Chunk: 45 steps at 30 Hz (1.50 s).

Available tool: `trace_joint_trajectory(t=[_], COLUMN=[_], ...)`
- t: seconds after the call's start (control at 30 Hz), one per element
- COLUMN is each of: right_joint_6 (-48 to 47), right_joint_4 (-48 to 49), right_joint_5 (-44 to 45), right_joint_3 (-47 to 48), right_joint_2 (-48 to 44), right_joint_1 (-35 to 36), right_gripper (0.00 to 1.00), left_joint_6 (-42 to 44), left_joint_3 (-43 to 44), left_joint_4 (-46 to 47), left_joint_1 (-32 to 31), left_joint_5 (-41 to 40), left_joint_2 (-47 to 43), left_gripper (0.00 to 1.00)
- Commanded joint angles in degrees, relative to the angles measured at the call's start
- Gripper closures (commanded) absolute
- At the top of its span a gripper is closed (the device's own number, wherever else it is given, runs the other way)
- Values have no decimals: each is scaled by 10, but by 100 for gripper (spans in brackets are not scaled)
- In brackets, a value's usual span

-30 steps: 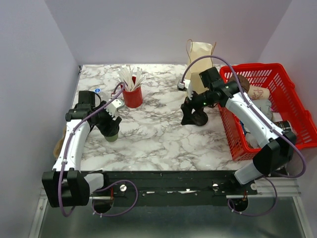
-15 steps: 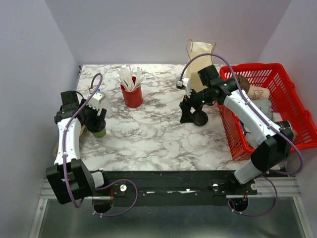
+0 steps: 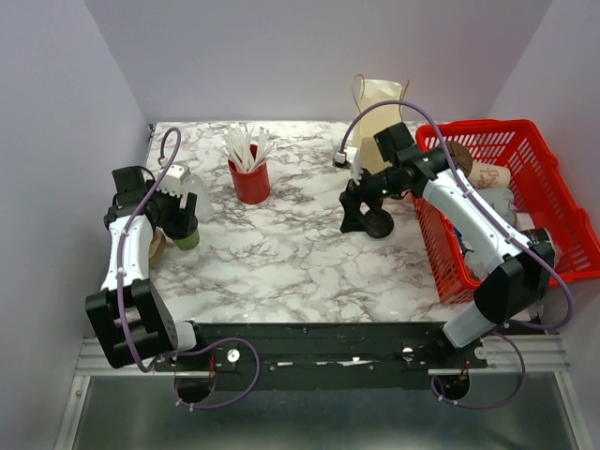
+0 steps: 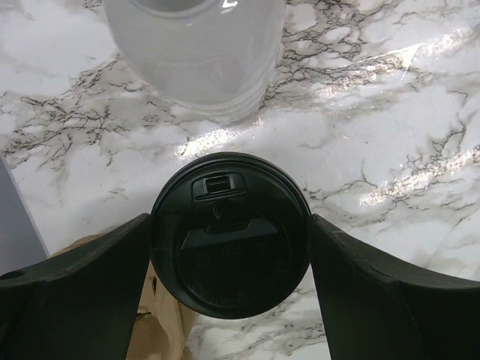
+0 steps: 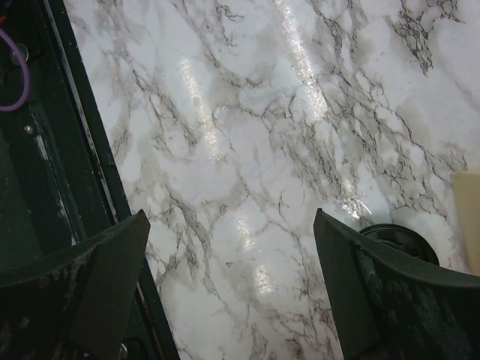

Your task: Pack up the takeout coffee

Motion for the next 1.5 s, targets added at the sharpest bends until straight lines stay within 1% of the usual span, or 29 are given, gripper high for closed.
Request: trace_joint_trajectory(t=[0.0,0.13,0.17,0.27,0.33,0.5,0.6,0.63,0.67,0.77,0.9,0.97,1.0,1.07,1.2,1.37,1.4,1.47], right_joint_6=[2,4,5,7,6,8,11,10,11,10,8,9,12,15,18,14,15,17], right_joint_4=[-3,0,1,2,2,4,2,0,-3,-15,-48,-60,-63,-64,-65,-68,-66,-59], right_joint_5=[-3,-8,-9,-10,-8,-7,-7,-6,-7,-6,-7,-7,-7,-8,-2,12,13,15], right_joint_3=[12,8,7,8,11,10,16,18,22,37,72,85,88,88,85,78,73,60], right_joint_2=[3,1,1,3,3,3,7,9,11,21,42,50,52,52,47,42,40,33], right_joint_1=[-2,-2,-2,-2,-2,-2,-2,-3,-2,-2,-2,-2,-2,-2,-2,-2,-2,-2], right_gripper=[0,0,0,0,0,0,0,0,0,0,0,0,0,0,0,0,0,0], left_joint_6=[-19,-24,-27,-29,-33,-44,-42,-37,-34,-13,8,-7,-11,-18,-12,-9,-5,0], left_joint_3=[8,16,18,32,57,102,125,129,129,120,100,100,101,96,81,88,89,92], left_joint_4=[23,21,21,9,-16,-64,-121,-153,-165,-193,-203,-218,-219,-205,-180,-188,-189,-195], left_joint_1=[4,5,4,5,5,5,5,5,6,13,34,53,65,94,108,143,156,163], left_joint_5=[-11,-15,-18,-19,-19,-17,-60,-73,-110,-169,-203,-215,-211,-201,-193,-200,-200,-200], left_joint_2=[-2,-16,-23,-33,-40,-83,-89,-91,-92,-100,-92,-70,-51,-41,-18,30,41,51], left_gripper=[8,5,2,1,1,1,2,2,2,5,7,11,13,16,19,27,28,30])
